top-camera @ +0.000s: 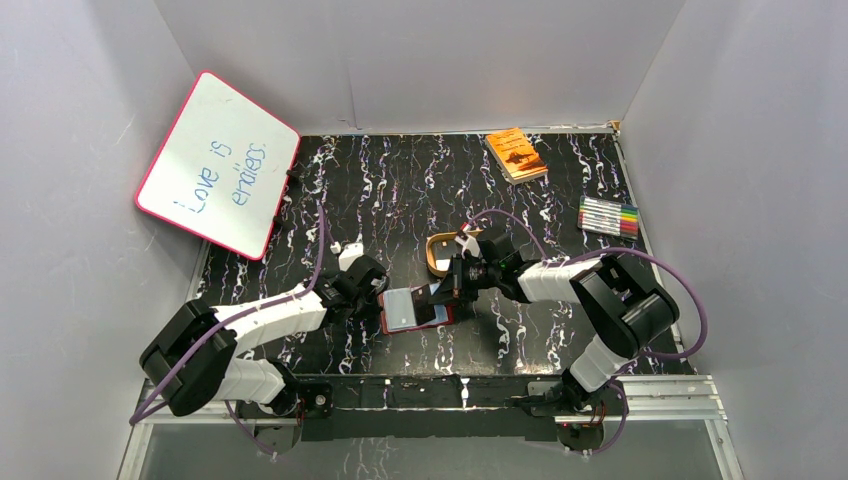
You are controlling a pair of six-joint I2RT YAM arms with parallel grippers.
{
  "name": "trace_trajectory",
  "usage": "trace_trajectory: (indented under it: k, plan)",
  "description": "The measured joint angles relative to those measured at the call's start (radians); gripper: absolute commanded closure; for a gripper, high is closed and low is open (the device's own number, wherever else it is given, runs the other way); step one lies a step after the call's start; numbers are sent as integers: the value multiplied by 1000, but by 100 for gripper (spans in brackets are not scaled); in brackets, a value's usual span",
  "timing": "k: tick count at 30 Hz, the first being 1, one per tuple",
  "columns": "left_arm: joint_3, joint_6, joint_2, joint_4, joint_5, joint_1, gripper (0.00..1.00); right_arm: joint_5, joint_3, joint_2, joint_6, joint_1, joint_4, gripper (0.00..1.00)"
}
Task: Put the credit cards into the card holder
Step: Insert the credit card into the card holder.
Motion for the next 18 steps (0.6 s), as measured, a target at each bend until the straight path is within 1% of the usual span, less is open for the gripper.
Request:
trace_trajectory:
  k: [18]
  plan:
    - [-8, -1, -5, 13, 6, 1, 83, -2, 0, 20, 21, 7, 59, 100]
